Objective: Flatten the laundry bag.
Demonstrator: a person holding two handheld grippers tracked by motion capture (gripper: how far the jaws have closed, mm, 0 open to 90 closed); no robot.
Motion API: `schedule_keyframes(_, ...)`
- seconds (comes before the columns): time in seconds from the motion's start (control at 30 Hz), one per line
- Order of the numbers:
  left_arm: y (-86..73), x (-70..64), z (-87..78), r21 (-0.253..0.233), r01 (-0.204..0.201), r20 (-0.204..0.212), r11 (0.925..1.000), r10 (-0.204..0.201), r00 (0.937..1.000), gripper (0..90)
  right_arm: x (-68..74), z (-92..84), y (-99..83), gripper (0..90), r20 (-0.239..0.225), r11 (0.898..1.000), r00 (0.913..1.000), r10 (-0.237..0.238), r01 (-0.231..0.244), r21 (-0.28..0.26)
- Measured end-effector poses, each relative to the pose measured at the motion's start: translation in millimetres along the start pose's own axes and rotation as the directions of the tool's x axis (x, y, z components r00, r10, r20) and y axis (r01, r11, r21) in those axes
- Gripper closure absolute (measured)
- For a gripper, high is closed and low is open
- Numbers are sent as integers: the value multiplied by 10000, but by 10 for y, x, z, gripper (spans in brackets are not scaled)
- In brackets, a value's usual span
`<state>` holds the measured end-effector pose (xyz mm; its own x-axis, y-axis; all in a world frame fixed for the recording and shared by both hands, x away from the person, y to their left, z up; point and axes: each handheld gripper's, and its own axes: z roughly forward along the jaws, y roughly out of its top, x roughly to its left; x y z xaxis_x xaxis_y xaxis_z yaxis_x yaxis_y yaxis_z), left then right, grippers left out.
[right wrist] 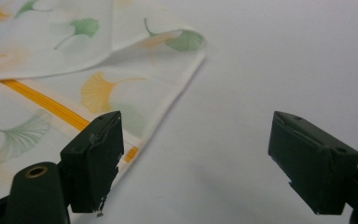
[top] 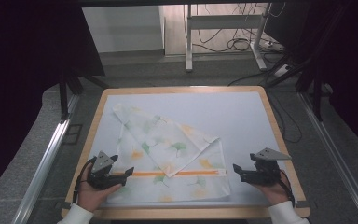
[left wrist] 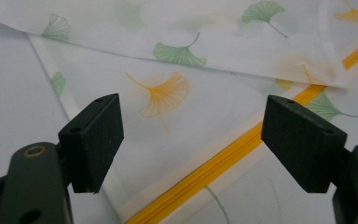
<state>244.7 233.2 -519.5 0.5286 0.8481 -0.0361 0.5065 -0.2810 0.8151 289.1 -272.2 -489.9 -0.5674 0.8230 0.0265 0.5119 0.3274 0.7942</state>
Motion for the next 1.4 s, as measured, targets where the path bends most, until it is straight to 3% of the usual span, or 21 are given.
schedule_keyframes(0.2, -1, -30, 29, 288, -252, -72, 9993, 254, 9997, 212, 146, -21, 62, 216, -263, 9992, 9990, -353, 348, -174)
schedule_keyframes(0.3, -5, -7, 16, 232, 198, 364, 9995, -207, 9991, 210, 190, -18, 67, 232, -331, 9987, 9982, -505, 504, -55)
schedule_keyframes(0.63, -4, -21, 25, 344, 42, 370, 9994, -55, 9993, 214, 195, -28, 97, 289, -515, 9990, 9977, -449, 452, 58)
schedule_keyframes(0.9, 3, -30, 58, 391, 252, 405, 9989, -268, 9988, 211, 311, -2, 151, 302, -789, 9970, 9941, -749, 762, 133)
schedule_keyframes(1.4, 11, -51, 102, 578, 125, 454, 9982, -152, 9989, 201, 526, 75, 329, 352, -1343, 9934, 9854, -1050, 1102, 318)
